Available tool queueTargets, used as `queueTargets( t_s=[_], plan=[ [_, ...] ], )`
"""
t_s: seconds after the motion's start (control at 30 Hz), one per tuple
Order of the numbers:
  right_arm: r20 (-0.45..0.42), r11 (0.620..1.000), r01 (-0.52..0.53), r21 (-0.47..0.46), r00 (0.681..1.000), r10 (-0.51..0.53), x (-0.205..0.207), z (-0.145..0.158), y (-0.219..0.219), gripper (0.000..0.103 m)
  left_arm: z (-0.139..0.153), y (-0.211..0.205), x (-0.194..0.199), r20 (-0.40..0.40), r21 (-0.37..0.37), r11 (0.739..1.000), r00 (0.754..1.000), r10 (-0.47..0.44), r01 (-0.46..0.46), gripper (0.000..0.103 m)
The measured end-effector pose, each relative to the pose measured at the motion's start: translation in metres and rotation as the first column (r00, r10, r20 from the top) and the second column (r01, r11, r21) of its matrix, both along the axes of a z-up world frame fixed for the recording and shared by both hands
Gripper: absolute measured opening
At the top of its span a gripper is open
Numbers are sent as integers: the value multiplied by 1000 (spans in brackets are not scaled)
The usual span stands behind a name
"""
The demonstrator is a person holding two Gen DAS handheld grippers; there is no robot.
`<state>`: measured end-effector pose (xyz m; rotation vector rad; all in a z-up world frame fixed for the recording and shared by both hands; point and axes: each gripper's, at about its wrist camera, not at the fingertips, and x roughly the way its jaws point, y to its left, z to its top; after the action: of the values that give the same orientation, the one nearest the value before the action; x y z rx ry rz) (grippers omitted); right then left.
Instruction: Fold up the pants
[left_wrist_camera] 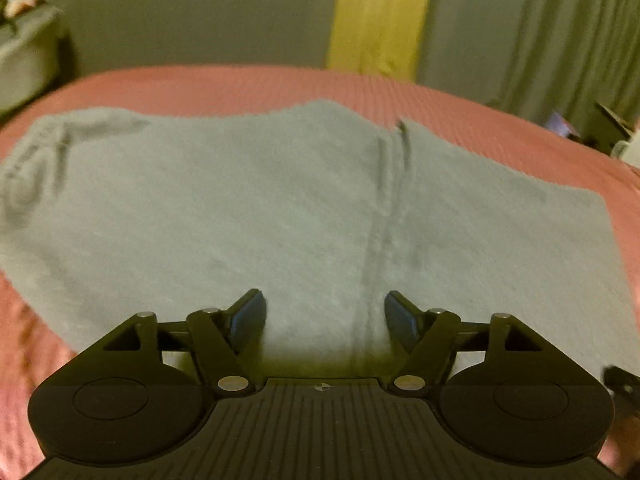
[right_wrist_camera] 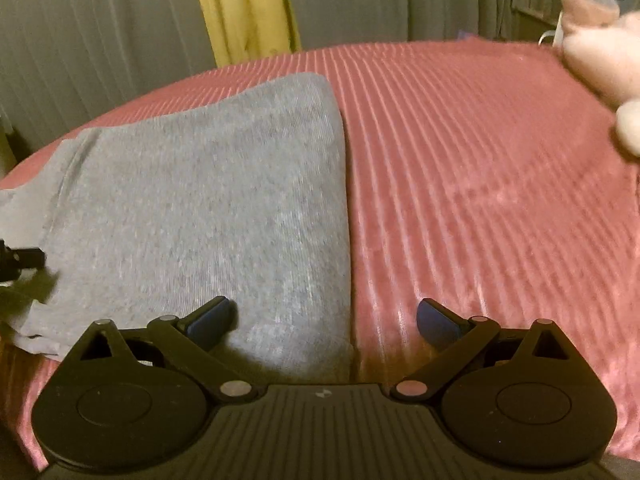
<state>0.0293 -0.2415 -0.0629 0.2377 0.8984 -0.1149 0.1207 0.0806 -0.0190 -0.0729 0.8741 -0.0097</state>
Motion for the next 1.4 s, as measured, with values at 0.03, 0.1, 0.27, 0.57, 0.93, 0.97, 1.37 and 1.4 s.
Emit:
queueTargets(
  t_s=[0.03,0.1,0.27,0.57,0.93,0.97,1.37,1.4],
  plan=[
    [3,1000,-1,-4,1000,1,-1,0,0,99,1,5,0,2,-2,1000,1000,29,-29,73],
    [7,1000,7,15,1000,-7,-3,-1,-2,99,3,23,0,-22,-42,994,995,99,-100,72],
    [27,998,37,41,999,-38,-4,1,-7,99,0,66,-2,-75,-231,939,966,246,-256,72],
    [28,1000,3,-20,1000,-3,-4,1,10,99,3,52,-6,-37,-206,958,980,195,-199,74],
    [79,998,40,-41,996,-37,-10,-5,15,99,5,50,-13,-54,-203,961,982,182,-190,75],
    [85,998,40,-51,996,-35,-10,-5,17,99,6,48,-14,-50,-209,962,984,170,-177,76],
    [91,987,15,-158,996,0,-8,4,35,99,-7,12,-13,-127,-252,961,980,-153,117,68],
    [94,986,13,-164,996,3,-9,4,35,99,-8,13,-12,-128,-261,958,980,-155,118,64]
  ],
)
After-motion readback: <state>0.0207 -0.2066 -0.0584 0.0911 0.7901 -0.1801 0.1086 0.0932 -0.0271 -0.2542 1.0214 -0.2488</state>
